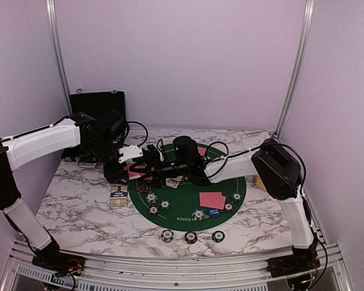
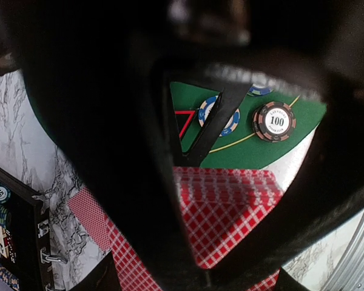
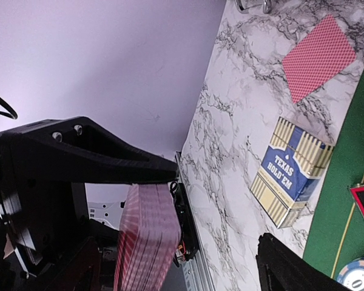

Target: Distribute texas hold em gaming equipment

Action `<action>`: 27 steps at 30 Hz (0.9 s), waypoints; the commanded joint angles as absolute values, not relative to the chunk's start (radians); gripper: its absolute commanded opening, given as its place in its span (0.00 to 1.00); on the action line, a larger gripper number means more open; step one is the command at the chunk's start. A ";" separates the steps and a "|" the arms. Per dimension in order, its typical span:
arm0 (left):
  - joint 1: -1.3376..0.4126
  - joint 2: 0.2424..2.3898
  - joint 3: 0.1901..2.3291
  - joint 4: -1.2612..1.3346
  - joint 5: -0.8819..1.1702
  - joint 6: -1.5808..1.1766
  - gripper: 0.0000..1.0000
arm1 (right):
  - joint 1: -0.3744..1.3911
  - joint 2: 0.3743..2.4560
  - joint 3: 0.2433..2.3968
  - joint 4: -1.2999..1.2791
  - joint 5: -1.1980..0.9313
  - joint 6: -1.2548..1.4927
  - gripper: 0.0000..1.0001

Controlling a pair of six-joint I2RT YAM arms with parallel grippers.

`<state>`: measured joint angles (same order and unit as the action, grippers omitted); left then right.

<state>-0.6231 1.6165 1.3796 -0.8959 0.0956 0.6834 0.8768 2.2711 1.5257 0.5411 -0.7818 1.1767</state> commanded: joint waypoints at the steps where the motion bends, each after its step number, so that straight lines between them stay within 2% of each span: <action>1: -0.633 1.628 1.421 -0.914 0.115 0.675 0.00 | 0.904 2.310 1.604 0.586 -0.797 1.211 0.87; 11: -0.635 1.616 1.418 -0.916 0.119 0.678 0.00 | 0.914 2.378 1.656 0.642 -0.794 1.294 0.81; 27: -0.635 1.601 1.411 -0.916 0.116 0.683 0.00 | 0.887 2.321 1.568 0.496 -0.749 1.220 0.69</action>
<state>-0.6315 1.6176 1.3937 -0.9051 0.0967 0.6804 0.9028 2.3554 1.6131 0.5854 -0.7761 1.2663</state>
